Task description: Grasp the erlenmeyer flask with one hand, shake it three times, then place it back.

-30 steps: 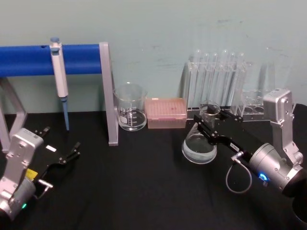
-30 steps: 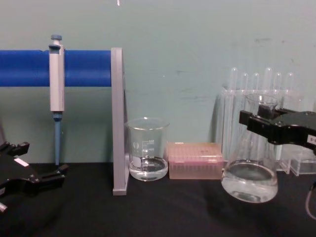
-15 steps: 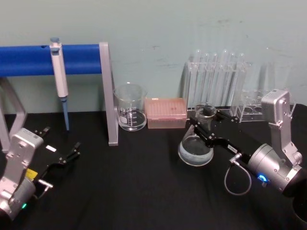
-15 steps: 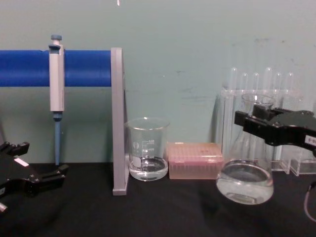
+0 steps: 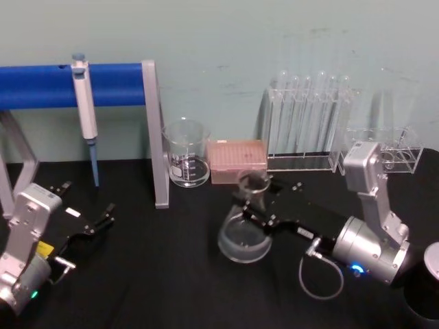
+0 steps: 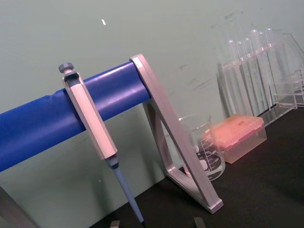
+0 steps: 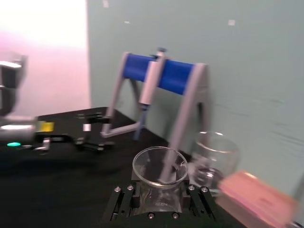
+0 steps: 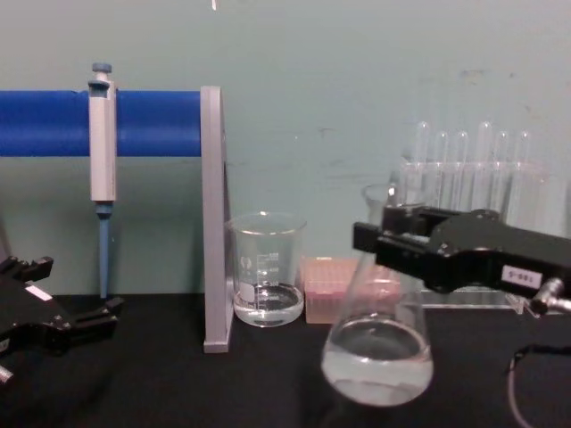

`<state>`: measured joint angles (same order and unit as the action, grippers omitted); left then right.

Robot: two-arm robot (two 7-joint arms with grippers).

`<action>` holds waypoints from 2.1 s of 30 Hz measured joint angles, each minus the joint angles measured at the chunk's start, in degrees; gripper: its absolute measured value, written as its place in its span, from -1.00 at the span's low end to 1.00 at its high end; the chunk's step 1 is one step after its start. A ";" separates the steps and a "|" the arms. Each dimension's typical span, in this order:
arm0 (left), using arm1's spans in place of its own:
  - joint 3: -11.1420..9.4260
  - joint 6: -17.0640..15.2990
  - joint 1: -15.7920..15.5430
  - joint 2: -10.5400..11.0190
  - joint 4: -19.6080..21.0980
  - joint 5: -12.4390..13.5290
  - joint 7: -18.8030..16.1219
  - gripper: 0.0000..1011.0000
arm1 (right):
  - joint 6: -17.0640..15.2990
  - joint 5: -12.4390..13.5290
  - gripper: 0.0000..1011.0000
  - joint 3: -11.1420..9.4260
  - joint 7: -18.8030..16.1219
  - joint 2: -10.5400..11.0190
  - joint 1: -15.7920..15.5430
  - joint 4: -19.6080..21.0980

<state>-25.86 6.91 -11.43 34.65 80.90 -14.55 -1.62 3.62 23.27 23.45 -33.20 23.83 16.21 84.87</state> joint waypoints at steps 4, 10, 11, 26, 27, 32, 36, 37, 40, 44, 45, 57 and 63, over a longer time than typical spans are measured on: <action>0.00 0.00 0.00 0.00 0.00 0.00 0.00 0.98 | 0.45 0.63 -0.10 1.66 -2.12 0.53 0.39 0.45; 0.00 0.00 0.00 0.00 0.00 0.00 0.00 0.98 | 0.99 1.49 -0.10 3.71 -4.28 1.13 0.98 0.87; 0.00 0.00 0.00 0.00 0.00 0.00 0.00 0.98 | 1.03 1.59 -0.10 3.92 -4.42 1.18 1.05 0.89; 0.00 0.00 0.00 0.00 0.00 0.00 0.00 0.98 | 1.42 2.59 -0.10 5.76 -3.35 1.94 1.73 1.06; 0.00 0.00 0.00 0.00 0.00 0.00 0.00 0.98 | 1.47 2.61 -0.10 5.73 -3.11 1.94 1.71 1.06; 0.00 0.00 0.00 0.00 0.00 0.00 0.00 0.98 | 1.60 2.63 -0.10 4.90 -1.13 1.85 1.40 1.05; 0.00 0.00 0.00 0.00 0.00 0.00 0.00 0.98 | 1.60 2.47 -0.10 3.66 1.02 1.80 0.98 0.90; 0.00 0.00 0.00 0.00 0.00 0.00 0.00 0.98 | 1.60 2.34 -0.10 3.09 1.81 1.77 0.81 0.83; 0.00 0.00 0.00 0.00 0.00 0.00 0.00 0.98 | 1.59 2.11 -0.10 2.19 3.02 1.73 0.51 0.68; 0.00 0.00 0.00 0.00 0.00 0.00 0.00 0.98 | 1.47 1.71 -0.10 0.29 5.18 1.74 -0.09 0.44; 0.00 0.00 0.00 0.00 0.00 0.00 0.00 0.98 | 1.35 1.49 -0.10 -0.56 6.22 1.76 -0.39 0.34; 0.00 0.00 0.00 0.00 0.00 0.00 0.00 0.98 | 0.18 -0.27 -0.10 -7.22 13.28 1.98 -2.85 0.16; 0.00 0.00 0.00 0.00 0.00 0.00 0.00 0.98 | -0.55 -1.16 -0.10 -10.16 15.84 2.11 -3.98 0.09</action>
<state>-25.86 6.91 -11.43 34.65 80.90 -14.55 -1.62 3.07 22.11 13.29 -17.36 25.94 12.23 84.96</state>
